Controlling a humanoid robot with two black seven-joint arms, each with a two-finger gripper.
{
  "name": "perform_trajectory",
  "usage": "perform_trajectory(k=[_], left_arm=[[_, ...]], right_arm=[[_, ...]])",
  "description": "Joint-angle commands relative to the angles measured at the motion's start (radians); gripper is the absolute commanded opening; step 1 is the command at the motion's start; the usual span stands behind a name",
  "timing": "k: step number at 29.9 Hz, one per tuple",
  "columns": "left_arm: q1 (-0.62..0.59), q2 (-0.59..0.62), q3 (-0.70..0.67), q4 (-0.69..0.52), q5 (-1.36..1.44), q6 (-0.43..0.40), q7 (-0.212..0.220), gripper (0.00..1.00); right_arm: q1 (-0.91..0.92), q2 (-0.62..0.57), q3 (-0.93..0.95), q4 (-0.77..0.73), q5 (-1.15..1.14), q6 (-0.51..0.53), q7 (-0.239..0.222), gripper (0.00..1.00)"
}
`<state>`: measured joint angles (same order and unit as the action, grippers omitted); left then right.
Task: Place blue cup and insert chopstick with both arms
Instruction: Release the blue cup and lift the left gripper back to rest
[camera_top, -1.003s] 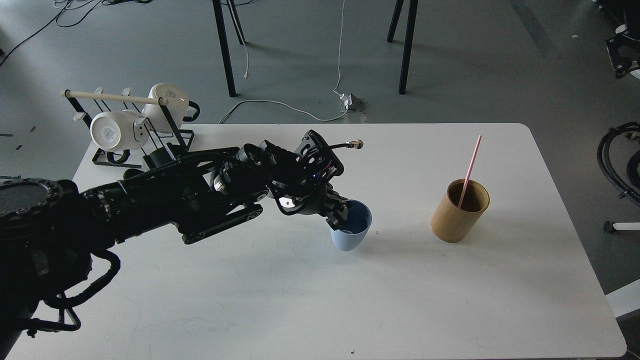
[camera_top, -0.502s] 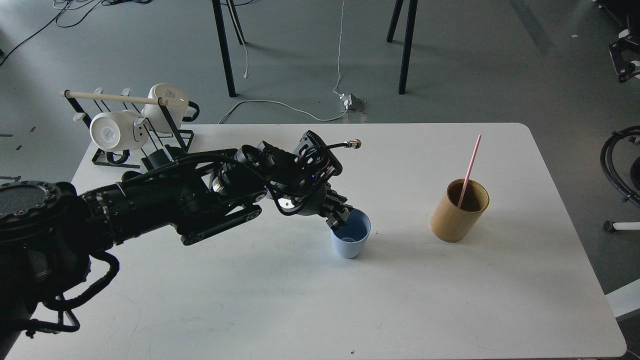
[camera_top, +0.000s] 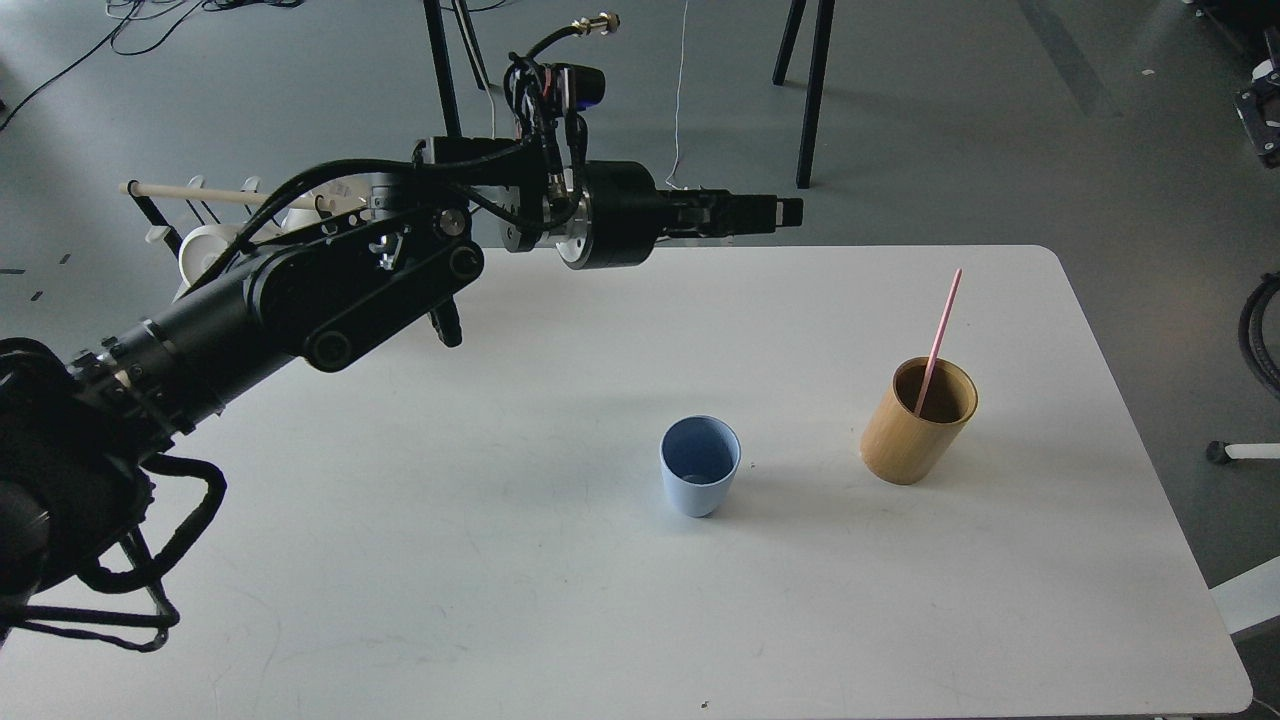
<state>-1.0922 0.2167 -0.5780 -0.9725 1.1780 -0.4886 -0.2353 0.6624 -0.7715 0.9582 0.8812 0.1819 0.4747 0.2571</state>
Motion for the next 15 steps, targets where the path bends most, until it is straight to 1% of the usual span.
perform_trajectory(k=[1,4,6,9,12,15], left_arm=[[0.063,0.016,-0.150,0.026,-0.323,0.000,0.001,0.99],[0.093,0.041,-0.184,0.078,-0.524,0.000,-0.007,1.00],[0.118,0.064,-0.194,0.086,-0.662,0.000,-0.010,1.00],[0.124,0.075,-0.236,0.126,-0.883,0.000,-0.010,1.00],[0.120,0.064,-0.301,0.210,-1.078,0.000,-0.015,1.00],[0.120,0.076,-0.325,0.229,-1.150,0.000,-0.018,1.00]], right_arm=[[-0.001,-0.092,-0.030,0.128,-0.125,-0.063,-0.001,0.99],[-0.001,-0.135,-0.051,0.206,-0.264,-0.100,-0.001,0.99],[-0.003,-0.182,-0.081,0.269,-0.382,-0.111,-0.002,0.99],[-0.003,-0.241,-0.116,0.361,-0.536,-0.152,-0.002,0.99],[-0.001,-0.250,-0.150,0.406,-0.681,-0.198,-0.010,0.99],[-0.001,-0.252,-0.176,0.435,-0.861,-0.214,-0.007,0.99]])
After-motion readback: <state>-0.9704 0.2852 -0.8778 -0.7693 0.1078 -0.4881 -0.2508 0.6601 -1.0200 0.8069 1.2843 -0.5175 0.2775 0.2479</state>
